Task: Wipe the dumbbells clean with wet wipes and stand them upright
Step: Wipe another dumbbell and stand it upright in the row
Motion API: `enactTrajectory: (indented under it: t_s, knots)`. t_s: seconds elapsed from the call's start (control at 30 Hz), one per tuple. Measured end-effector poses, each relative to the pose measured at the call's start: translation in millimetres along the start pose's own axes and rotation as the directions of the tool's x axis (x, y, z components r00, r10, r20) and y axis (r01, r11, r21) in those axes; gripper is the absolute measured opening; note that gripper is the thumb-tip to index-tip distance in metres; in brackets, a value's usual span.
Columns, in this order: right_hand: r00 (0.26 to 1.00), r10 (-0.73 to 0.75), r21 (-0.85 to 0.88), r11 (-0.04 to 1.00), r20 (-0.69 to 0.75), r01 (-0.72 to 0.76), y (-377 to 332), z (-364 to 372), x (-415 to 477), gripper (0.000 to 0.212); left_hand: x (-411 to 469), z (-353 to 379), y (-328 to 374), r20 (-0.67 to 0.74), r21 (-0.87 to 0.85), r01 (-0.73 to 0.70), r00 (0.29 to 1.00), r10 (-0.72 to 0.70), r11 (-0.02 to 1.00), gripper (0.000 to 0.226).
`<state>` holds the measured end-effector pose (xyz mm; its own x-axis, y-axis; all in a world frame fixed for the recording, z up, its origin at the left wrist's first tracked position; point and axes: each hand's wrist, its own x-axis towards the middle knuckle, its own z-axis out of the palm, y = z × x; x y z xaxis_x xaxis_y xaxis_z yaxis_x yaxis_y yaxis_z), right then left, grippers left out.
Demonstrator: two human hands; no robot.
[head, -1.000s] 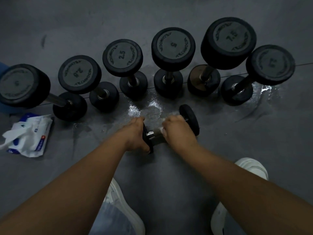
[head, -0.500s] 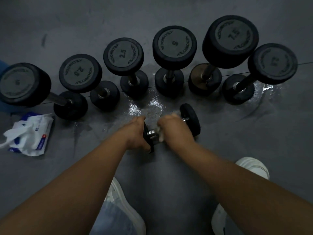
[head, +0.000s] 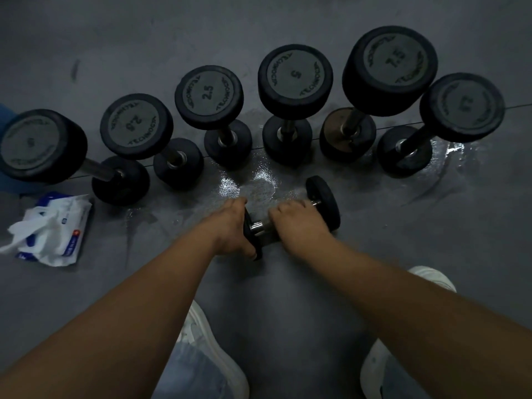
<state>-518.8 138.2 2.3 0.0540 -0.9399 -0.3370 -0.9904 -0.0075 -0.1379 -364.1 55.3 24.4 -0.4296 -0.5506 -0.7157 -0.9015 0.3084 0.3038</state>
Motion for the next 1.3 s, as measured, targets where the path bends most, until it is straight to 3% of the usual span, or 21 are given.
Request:
enactTrajectory:
  t_s: [0.13, 0.27, 0.33, 0.43, 0.5, 0.6, 0.67, 0.77, 0.8, 0.9, 1.03, 1.13, 1.17, 1.23, 1.3]
  knots:
    - [0.987, 0.051, -0.031, 0.998, 0.151, -0.047, 15, -11, 15, 0.025, -2, -1, -1, 0.006, -0.005, -0.025, 1.0, 0.025, 1.0, 0.136]
    - [0.9, -0.059, 0.016, 0.998, 0.432, 0.057, 23, -14, 9, 0.029, -5, -8, -6, 0.073, -0.141, -0.044, 0.996, 0.055, 0.989, 0.135]
    - [0.88, -0.069, 0.016, 0.997, 0.471, 0.069, 30, -17, 9, 0.029, -9, -5, -5, 0.033, -0.197, -0.077, 0.996, 0.085, 0.977, 0.125]
    - [0.951, 0.032, 0.023, 0.999, 0.308, -0.042, 24, -10, 2, 0.027, -21, 16, 5, -0.062, -0.192, -0.134, 0.99, 0.125, 0.972, 0.108]
    - [0.979, 0.15, 0.069, 0.985, 0.141, -0.161, 1, 5, -16, 0.032, -27, 31, 11, -0.112, -0.149, -0.139, 0.986, 0.123, 0.979, 0.119]
    - [0.988, 0.152, 0.215, 0.966, -0.022, -0.143, -30, 25, -43, 0.076, -28, 36, 16, -0.167, -0.017, -0.107, 0.981, 0.102, 0.994, 0.138]
    - [0.993, 0.09, 0.267, 0.962, -0.08, -0.066, -15, 27, -43, 0.063, -27, 32, 16, -0.148, 0.03, -0.084, 0.985, 0.088, 0.996, 0.141]
    - [0.963, 0.206, 0.324, 0.935, -0.174, -0.142, 7, 22, -40, 0.047, -23, 27, 14, -0.135, 0.013, -0.093, 0.986, 0.094, 0.996, 0.142]
    - [0.966, 0.195, 0.314, 0.94, -0.171, -0.134, 1, 17, -39, 0.043, -23, 25, 14, -0.139, 0.022, -0.101, 0.985, 0.103, 0.995, 0.141]
    - [0.996, -0.077, 0.281, 0.955, -0.055, 0.089, -18, 7, -29, 0.028, -22, 24, 13, -0.175, 0.036, -0.111, 0.978, 0.115, 0.993, 0.135]
    - [0.976, 0.179, 0.343, 0.931, -0.126, -0.127, 15, 2, -22, 0.01, -21, 24, 10, -0.22, 0.021, -0.119, 0.968, 0.12, 0.993, 0.135]
    - [0.995, -0.029, 0.354, 0.933, -0.092, 0.06, 1, 5, -28, 0.016, -24, 25, 12, -0.233, -0.026, -0.124, 0.966, 0.115, 0.992, 0.128]
    - [0.992, -0.008, 0.425, 0.903, -0.124, 0.061, -1, 2, -25, 0.022, -26, 25, 12, -0.238, -0.051, -0.118, 0.966, 0.103, 0.992, 0.122]
    - [0.959, 0.217, 0.546, 0.834, -0.182, -0.085, 0, -3, -18, 0.029, -28, 26, 11, -0.235, -0.074, -0.12, 0.967, 0.1, 0.99, 0.115]
    - [0.949, 0.293, 0.444, 0.87, -0.115, -0.215, 3, -1, -14, 0.023, -29, 31, 11, -0.21, -0.048, -0.122, 0.972, 0.109, 0.991, 0.12]
